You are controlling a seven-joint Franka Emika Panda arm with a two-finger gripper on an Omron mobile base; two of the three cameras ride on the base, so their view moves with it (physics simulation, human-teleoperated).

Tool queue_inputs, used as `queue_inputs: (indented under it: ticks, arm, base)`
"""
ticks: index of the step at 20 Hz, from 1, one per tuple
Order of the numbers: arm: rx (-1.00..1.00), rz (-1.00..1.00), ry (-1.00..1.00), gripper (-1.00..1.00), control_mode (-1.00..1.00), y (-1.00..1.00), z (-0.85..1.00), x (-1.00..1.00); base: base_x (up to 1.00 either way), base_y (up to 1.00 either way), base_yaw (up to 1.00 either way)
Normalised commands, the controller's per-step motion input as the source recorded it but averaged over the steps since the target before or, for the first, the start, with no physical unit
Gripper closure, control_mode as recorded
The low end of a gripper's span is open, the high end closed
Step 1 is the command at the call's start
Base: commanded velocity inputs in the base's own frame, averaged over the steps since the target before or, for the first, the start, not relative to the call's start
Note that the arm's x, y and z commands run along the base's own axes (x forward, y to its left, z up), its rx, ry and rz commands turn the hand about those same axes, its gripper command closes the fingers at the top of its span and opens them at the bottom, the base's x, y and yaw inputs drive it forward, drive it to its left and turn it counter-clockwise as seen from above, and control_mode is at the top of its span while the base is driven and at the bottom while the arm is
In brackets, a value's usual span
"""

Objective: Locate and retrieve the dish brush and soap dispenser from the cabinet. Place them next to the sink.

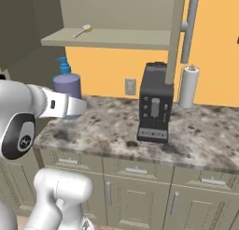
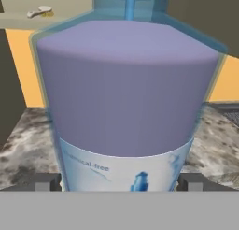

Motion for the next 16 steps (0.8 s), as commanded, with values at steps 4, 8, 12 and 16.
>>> queue_inputs:
  ticks: [4, 8, 12, 16]
  arm:
    - [0.00, 0.00, 0.00, 1.00, 1.00, 0.00, 0.00, 0.00]
    - [0.00, 0.00, 0.00, 1.00, 1.00, 0.00, 0.00, 0.00]
    - [0.00, 0.00, 0.00, 1.00, 1.00, 0.00, 0.00, 0.00]
    - [0.00, 0.00, 0.00, 1.00, 1.00, 0.00, 0.00, 0.00]
  base:
    - [-0.42, -0.35, -0.04]
    - [0.00, -0.96, 0.03]
    - [-0.13, -1.00, 0.01]
    - [-0.38, -0.91, 0.00]
